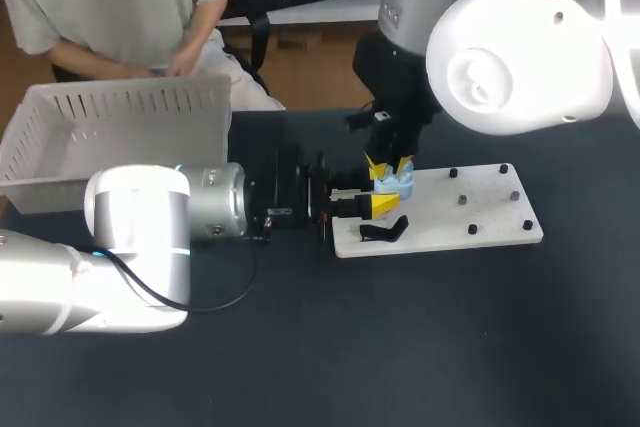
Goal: Pick up each earbud case from the left stands, insert the matching earbuds, close the lid, and place the case in the box.
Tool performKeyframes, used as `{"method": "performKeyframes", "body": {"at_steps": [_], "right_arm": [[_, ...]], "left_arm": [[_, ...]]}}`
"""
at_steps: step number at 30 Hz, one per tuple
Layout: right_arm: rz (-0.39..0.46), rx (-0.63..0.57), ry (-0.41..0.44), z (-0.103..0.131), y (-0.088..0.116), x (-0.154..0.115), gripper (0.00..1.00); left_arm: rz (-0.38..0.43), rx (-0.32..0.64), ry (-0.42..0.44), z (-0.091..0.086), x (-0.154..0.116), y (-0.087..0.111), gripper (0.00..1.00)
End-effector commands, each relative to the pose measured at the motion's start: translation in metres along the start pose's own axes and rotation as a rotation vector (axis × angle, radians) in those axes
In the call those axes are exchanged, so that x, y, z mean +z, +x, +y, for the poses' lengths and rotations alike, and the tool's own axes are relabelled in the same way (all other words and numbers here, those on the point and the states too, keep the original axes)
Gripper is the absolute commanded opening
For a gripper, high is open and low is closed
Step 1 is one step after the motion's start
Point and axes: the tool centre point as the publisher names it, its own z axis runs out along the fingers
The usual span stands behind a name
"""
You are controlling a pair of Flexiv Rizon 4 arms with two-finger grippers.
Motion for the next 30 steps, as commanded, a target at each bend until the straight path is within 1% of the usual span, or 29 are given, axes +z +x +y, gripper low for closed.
{"method": "performKeyframes", "body": {"at_steps": [1, 30], "right_arm": [[-0.002, 0.003, 0.002, 0.0005, -0.0001, 0.0009, 0.00], [0.001, -0.002, -0.001, -0.0013, -0.0028, 0.0046, 0.00]], "left_arm": [[-0.002, 0.002, -0.003, -0.0005, 0.0001, 0.0002, 0.00], [-0.002, 0.002, -0.003, -0.0005, 0.0001, 0.0002, 0.00]]}}
